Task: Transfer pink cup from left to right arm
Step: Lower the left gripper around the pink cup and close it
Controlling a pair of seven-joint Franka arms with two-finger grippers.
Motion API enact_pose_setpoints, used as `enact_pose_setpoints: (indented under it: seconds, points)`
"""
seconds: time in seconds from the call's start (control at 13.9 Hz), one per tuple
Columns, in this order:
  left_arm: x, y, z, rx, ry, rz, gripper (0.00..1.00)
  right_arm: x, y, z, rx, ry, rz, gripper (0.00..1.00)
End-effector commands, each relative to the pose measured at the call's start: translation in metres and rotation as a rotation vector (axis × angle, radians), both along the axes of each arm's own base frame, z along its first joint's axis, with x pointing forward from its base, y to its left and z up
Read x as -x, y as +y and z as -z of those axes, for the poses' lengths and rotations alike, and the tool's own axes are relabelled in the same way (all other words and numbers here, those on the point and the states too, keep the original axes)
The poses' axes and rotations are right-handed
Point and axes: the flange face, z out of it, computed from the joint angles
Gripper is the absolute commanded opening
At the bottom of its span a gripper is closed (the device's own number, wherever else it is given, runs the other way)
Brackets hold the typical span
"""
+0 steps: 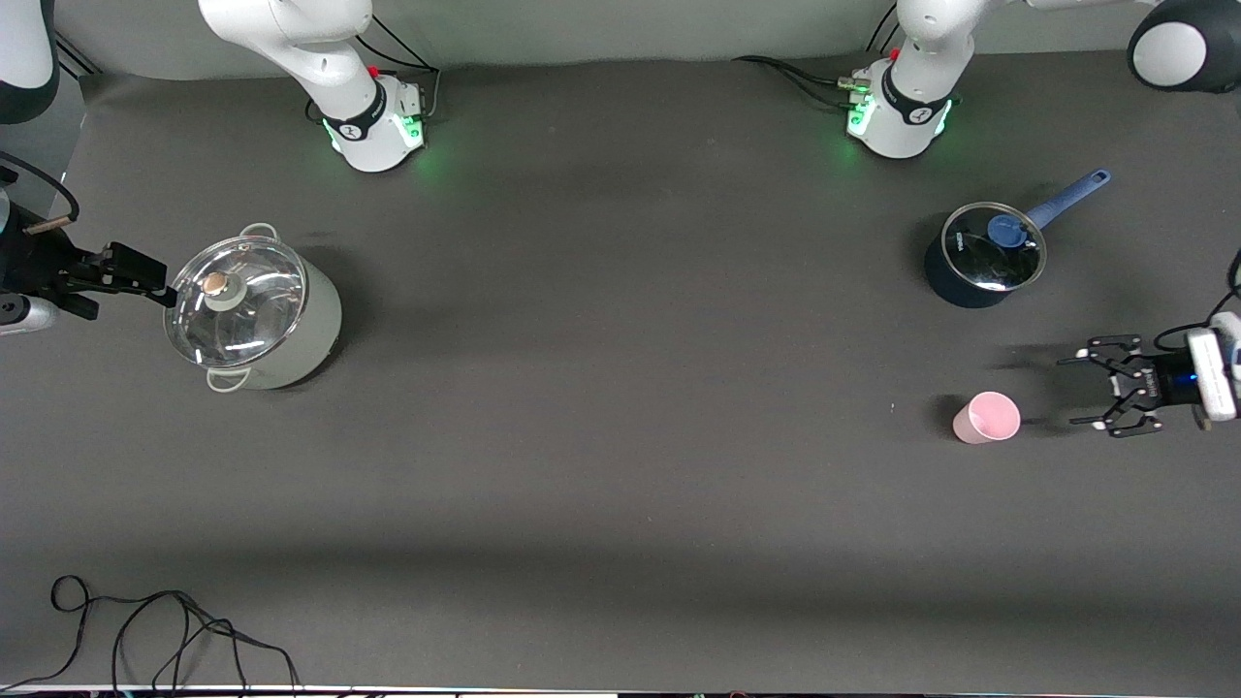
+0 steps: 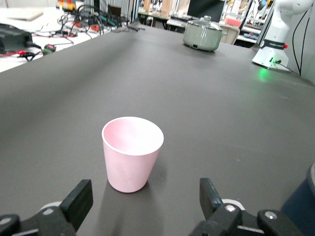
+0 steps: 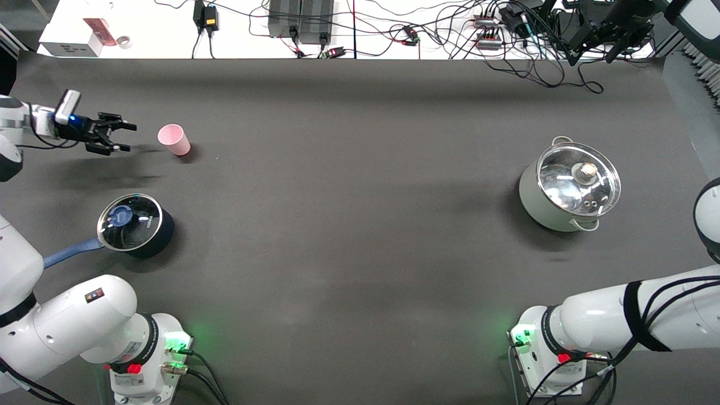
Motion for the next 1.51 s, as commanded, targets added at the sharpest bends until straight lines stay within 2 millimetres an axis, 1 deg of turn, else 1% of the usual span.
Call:
enact_pose_setpoints:
  seconds: [0.0,0.14,0.29,0.36,0.65,1.01,1.15,1.37,1.44]
  points:
    - [-0.006,0.002,0.008,0.037,-0.066,0.008,0.97,0.000,0.001,-0.001,0.004,-0.010,0.016,1.00]
    - [-0.010,-0.011,0.027,0.087,-0.127,0.014,0.97,0.000,0.001,0.000,0.004,-0.010,0.015,1.00]
    - [-0.010,-0.018,0.042,0.117,-0.132,0.008,0.98,-0.001,0.001,0.000,0.004,-0.009,0.016,1.00]
    - [-0.012,-0.027,0.049,0.142,-0.145,0.010,0.98,0.000,0.001,0.000,0.004,-0.010,0.016,1.00]
    - [-0.018,-0.038,0.062,0.174,-0.177,0.008,0.98,0.000,0.001,0.000,0.004,-0.010,0.016,1.00]
    - [-0.021,-0.060,0.085,0.228,-0.203,0.004,0.98,0.000,0.001,0.000,0.004,-0.010,0.021,1.00]
    - [-0.021,-0.068,0.089,0.240,-0.200,0.011,0.98,0.002,0.000,-0.003,0.002,-0.007,0.077,1.00]
    - [-0.025,-0.080,0.089,0.246,-0.200,0.027,0.95,0.005,0.001,-0.013,0.000,-0.013,0.299,1.00]
    - [-0.028,-0.087,0.088,0.253,-0.202,0.036,0.86,0.008,0.000,-0.016,-0.001,-0.005,0.370,1.00]
